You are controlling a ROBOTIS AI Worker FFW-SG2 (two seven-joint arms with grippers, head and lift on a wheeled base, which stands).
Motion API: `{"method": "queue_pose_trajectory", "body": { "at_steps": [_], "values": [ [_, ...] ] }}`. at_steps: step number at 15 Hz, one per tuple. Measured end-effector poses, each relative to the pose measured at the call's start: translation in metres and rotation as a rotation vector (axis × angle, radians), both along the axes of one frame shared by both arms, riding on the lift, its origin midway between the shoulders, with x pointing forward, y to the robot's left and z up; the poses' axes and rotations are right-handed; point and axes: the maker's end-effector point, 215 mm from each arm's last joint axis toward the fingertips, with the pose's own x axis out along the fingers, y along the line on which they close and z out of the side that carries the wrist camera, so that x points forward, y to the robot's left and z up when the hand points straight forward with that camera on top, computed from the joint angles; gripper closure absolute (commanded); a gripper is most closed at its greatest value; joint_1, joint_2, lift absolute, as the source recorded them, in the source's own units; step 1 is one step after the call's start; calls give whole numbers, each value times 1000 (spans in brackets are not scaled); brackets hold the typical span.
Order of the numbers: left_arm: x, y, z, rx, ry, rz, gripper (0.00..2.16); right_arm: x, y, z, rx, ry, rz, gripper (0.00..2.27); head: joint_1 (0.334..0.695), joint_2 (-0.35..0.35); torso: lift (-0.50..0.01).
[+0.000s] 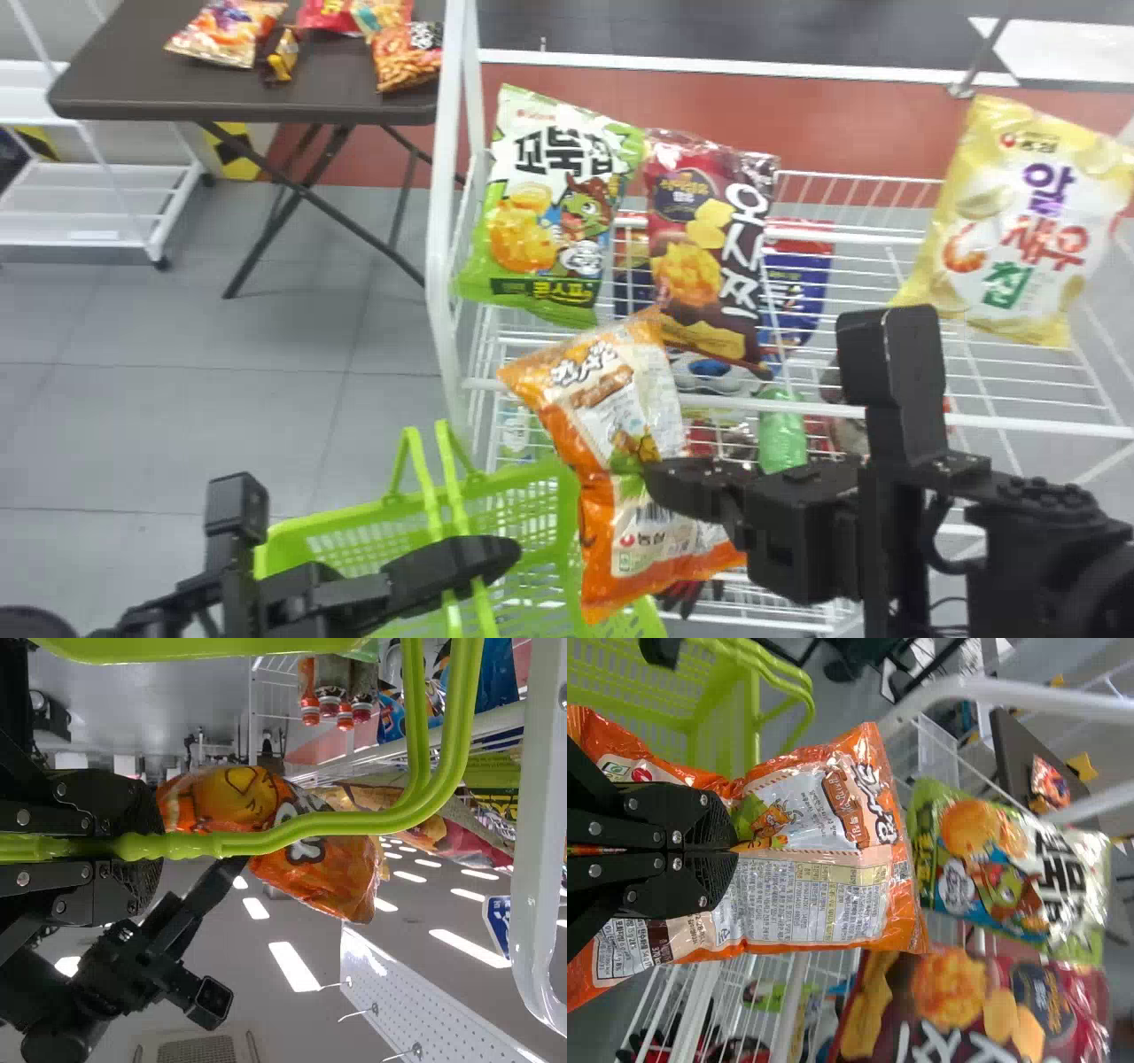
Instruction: Hold basket handle with left hand then pick Gamjakkang with right hand and place into basket
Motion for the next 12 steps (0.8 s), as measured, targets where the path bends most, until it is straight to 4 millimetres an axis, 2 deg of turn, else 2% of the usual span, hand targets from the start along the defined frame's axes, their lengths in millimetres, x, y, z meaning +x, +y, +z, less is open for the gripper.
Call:
{"method": "queue_pose_trajectory", "body": {
  "at_steps": [4,5,6,7,8,10,12],
  "values": [
    [0,1,2,-4,-2,1,2145,-23,37,-41,-35,92,93,2051,695,111,-17],
    [1,1,2,-5,-2,2,2145,-28,44,-51,-42,112,111,1828,695,128,-17],
    [1,1,2,-5,-3,2,2145,-31,52,-63,-50,129,130,1382,695,143,-17],
    [1,1,3,-6,-4,2,2145,-34,59,-72,-55,141,148,262,695,155,-17],
    [1,1,3,-6,-4,2,2145,-37,63,-78,-60,151,160,-2,695,168,-17],
    [1,2,3,-7,-4,2,2145,-38,66,-86,-81,156,168,36,695,184,-17],
    [1,2,3,-9,-4,2,2145,-34,57,-88,-116,143,155,53,695,173,-17]
  ]
}}
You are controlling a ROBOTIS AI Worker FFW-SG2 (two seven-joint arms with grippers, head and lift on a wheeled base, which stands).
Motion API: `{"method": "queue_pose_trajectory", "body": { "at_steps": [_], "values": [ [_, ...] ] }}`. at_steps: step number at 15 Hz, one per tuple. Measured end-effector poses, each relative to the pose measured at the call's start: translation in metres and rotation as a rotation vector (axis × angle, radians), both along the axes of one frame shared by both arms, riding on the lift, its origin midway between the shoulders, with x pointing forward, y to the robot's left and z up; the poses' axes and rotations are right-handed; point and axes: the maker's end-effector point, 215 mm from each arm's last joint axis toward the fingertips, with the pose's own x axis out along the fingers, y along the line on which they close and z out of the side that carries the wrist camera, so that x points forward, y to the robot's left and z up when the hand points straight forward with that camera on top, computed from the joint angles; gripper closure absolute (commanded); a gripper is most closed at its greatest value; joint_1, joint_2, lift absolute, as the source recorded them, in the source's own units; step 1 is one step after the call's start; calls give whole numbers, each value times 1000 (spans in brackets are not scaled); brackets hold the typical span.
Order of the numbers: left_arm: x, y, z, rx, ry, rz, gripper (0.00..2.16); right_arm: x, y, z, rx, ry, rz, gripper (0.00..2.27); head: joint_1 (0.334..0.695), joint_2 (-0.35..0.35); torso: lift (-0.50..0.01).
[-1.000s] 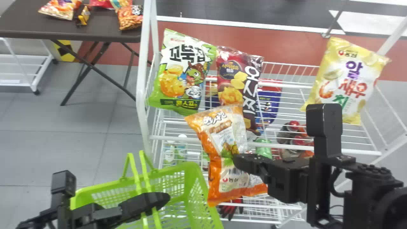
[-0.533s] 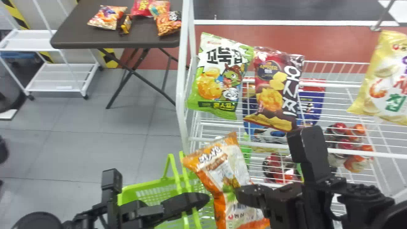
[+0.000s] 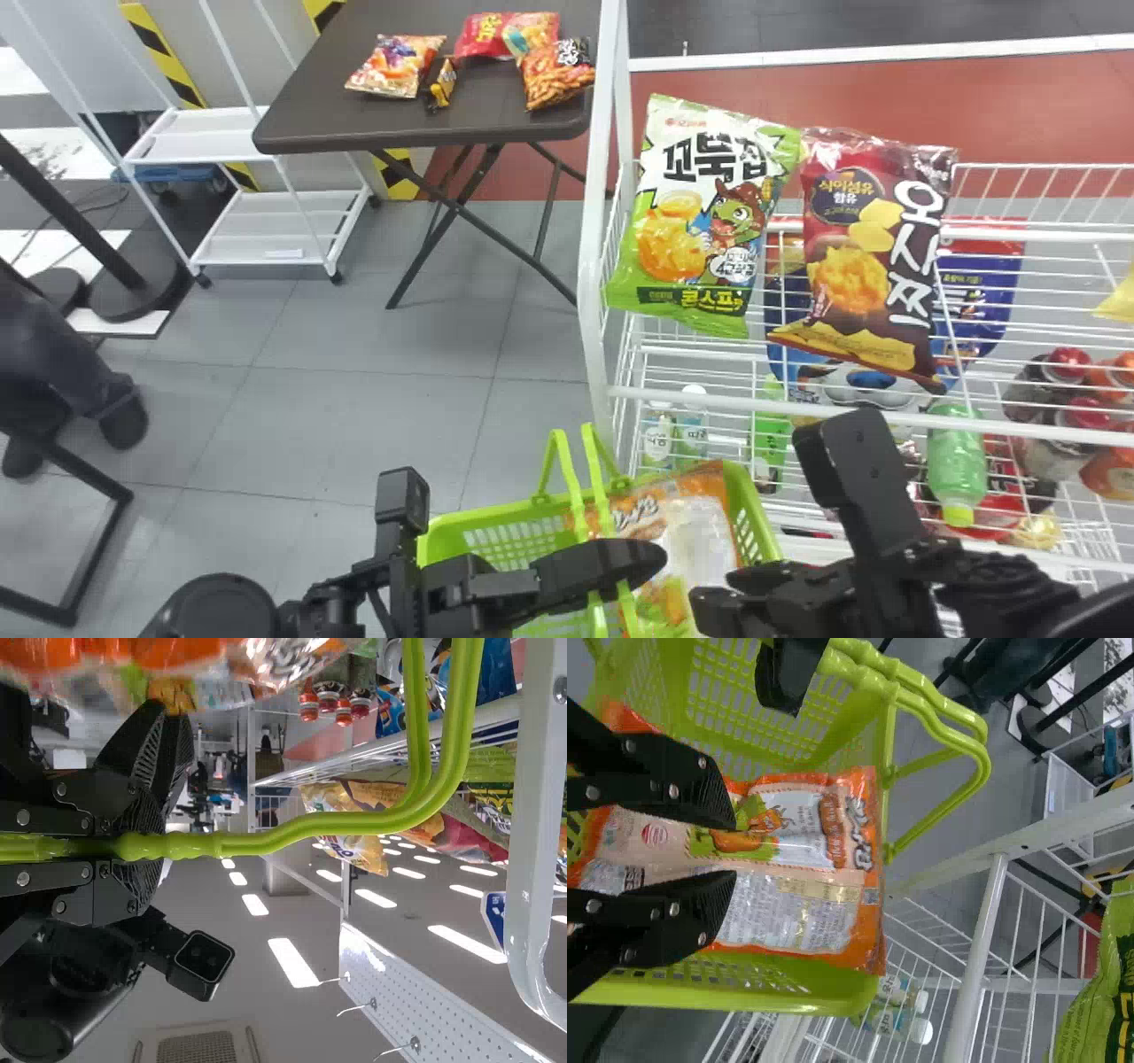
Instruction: Hold basket handle with left hand then pick Gamjakkang with right hand and place into basket
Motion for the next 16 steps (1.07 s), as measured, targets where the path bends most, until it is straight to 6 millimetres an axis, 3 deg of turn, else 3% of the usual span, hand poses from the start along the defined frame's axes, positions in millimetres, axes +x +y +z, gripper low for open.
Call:
{"method": "queue_pose_trajectory", "body": {
  "at_steps": [2,5,10,12,16],
  "values": [
    [0,1,0,-3,0,4,2145,18,-12,9,-18,-71,-26,49,695,140,-17],
    [1,4,1,-7,0,10,2145,64,-32,41,4,-261,-99,73,695,91,-17],
    [0,6,0,-29,8,27,2145,138,-103,95,54,-591,-279,53,695,-25,-17],
    [1,6,-1,-31,10,30,2145,153,-142,106,70,-684,-365,49,695,-76,-17],
    [1,6,-1,-32,10,34,2145,148,-204,89,99,-728,-485,46,695,-187,-17]
  ]
}}
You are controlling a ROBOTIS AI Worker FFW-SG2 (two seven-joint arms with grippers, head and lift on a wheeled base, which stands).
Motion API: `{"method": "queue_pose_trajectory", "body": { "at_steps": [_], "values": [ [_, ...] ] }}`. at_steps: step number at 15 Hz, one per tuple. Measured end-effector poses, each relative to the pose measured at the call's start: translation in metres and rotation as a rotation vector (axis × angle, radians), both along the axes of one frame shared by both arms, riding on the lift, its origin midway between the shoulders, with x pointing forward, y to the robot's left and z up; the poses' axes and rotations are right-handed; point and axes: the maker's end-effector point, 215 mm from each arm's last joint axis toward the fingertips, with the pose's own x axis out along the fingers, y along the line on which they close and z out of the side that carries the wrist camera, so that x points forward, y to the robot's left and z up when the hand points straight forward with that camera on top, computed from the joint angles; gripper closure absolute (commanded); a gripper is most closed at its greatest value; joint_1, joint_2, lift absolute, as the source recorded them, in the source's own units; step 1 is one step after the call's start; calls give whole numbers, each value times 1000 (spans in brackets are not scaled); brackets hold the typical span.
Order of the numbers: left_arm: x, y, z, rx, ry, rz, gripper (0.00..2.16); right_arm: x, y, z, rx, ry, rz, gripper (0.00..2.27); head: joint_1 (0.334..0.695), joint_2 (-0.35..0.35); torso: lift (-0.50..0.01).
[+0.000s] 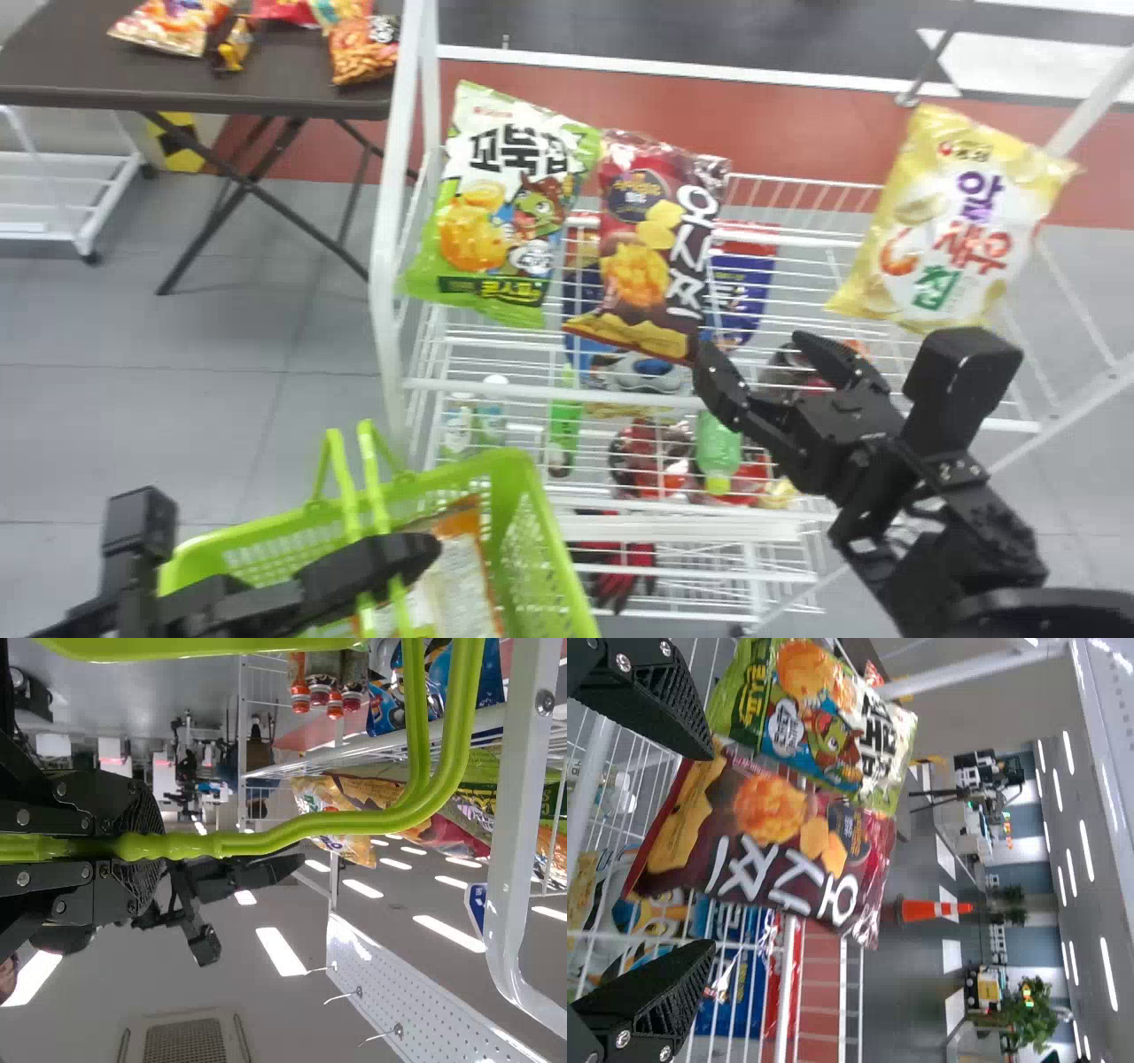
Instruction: Hold basket handle with left hand then pick Gamjakkang with right hand and place into basket
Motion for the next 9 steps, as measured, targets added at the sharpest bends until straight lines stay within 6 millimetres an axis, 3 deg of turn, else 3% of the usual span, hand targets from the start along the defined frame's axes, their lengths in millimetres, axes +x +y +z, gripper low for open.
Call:
{"method": "queue_pose_trajectory", "body": {
  "at_steps": [3,9],
  "values": [
    [1,0,-1,4,0,1,2145,-11,-19,-14,24,-44,-8,46,695,-221,-17],
    [1,-1,-1,4,2,-1,2145,-26,-19,5,26,-175,46,49,695,-234,-17]
  ]
}}
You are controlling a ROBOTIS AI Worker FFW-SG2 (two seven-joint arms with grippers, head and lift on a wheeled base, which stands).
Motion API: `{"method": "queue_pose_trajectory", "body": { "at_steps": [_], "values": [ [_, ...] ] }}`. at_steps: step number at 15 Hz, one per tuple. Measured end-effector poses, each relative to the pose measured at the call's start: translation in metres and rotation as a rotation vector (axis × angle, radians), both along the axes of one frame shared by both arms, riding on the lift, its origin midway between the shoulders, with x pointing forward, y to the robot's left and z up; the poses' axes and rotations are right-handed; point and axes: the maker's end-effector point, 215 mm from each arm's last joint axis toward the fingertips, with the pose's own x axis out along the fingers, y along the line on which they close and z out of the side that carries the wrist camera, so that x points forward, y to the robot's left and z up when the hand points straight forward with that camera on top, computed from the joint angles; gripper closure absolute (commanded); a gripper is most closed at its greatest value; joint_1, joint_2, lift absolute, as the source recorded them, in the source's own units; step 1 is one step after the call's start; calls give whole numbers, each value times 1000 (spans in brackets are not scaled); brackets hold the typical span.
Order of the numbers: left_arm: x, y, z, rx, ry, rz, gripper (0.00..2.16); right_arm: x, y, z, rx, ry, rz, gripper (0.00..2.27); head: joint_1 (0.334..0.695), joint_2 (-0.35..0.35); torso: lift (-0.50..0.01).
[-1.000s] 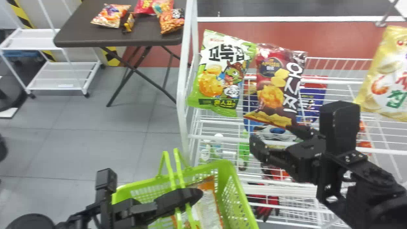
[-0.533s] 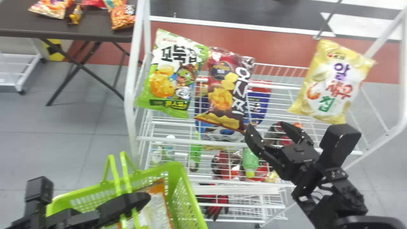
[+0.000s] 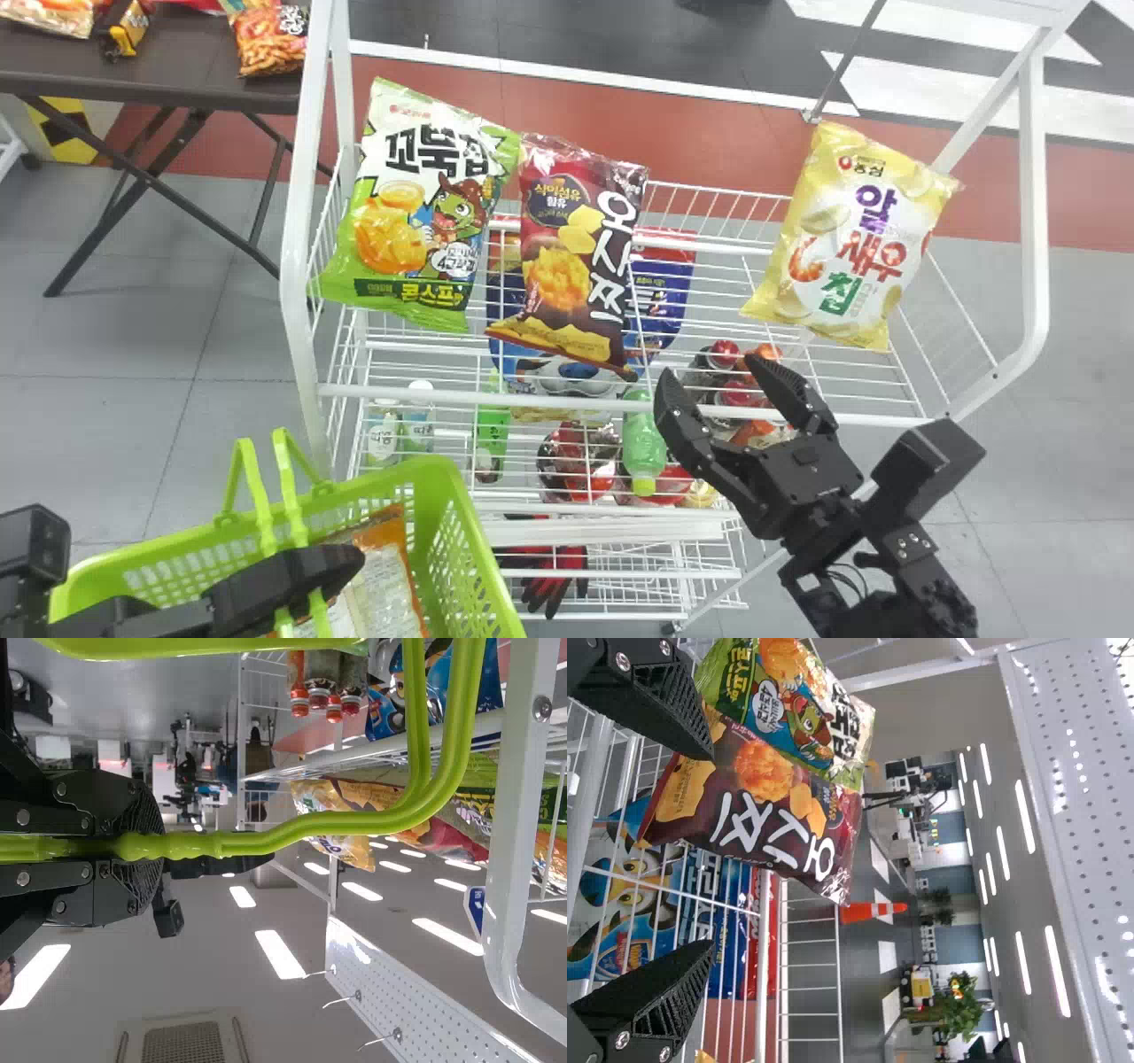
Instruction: Hold basket handle with left hand then pick Gamjakkang with right hand and place into basket
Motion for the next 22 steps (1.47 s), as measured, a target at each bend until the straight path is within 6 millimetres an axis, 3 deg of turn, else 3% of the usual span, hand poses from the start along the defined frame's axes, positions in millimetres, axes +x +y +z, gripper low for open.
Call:
{"method": "queue_pose_trajectory", "body": {
  "at_steps": [22],
  "values": [
    [0,-3,1,-4,2,-3,2145,-14,-4,1,-13,-20,-4,66,695,-251,-17]
  ]
}}
